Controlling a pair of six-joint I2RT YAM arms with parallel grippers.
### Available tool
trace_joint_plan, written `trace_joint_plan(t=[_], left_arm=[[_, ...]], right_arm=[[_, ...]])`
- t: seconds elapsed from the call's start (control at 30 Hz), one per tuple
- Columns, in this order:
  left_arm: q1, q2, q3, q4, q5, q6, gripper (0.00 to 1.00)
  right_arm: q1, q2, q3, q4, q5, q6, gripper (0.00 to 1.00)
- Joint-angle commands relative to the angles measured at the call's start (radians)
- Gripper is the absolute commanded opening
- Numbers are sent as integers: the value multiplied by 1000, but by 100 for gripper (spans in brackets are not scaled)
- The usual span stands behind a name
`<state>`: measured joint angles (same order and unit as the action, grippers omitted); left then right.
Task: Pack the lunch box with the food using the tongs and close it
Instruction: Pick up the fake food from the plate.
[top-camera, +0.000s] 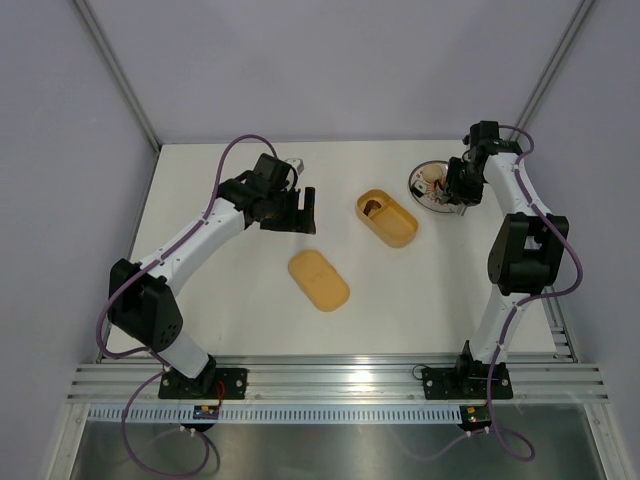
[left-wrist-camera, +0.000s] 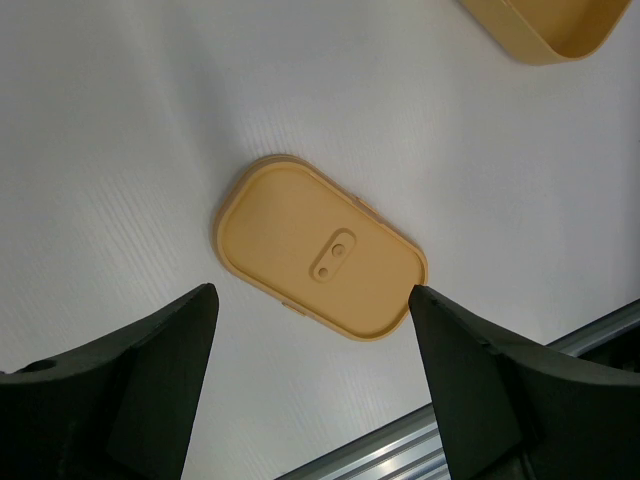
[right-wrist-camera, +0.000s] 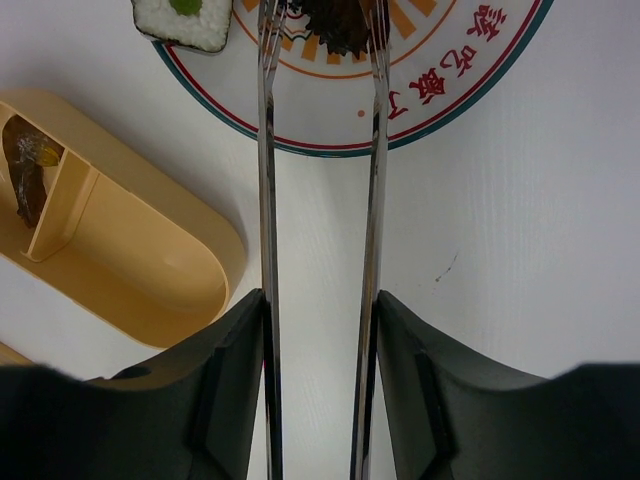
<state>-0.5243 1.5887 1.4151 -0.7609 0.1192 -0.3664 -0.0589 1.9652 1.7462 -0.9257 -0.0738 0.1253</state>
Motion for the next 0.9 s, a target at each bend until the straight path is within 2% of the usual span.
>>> trace_joint_plan(t=[0.0, 0.17, 0.37, 0.57, 0.87], left_arm=[[6, -9, 27, 28, -1, 4, 81], [6, -18, 22, 26, -4, 4, 81], [6, -25, 16, 31, 0, 1, 81], [6, -30, 8, 37, 2, -3, 81], [4, -41, -19, 52, 14, -12, 81]], right_arm=[[7, -19, 12, 24, -26, -30, 53], [7, -35, -2, 27, -29, -32, 42], [8, -77, -33, 22, -69, -33, 35], [25, -147, -66, 14, -55, -10, 20], [39, -313, -123, -15, -43, 131, 8]])
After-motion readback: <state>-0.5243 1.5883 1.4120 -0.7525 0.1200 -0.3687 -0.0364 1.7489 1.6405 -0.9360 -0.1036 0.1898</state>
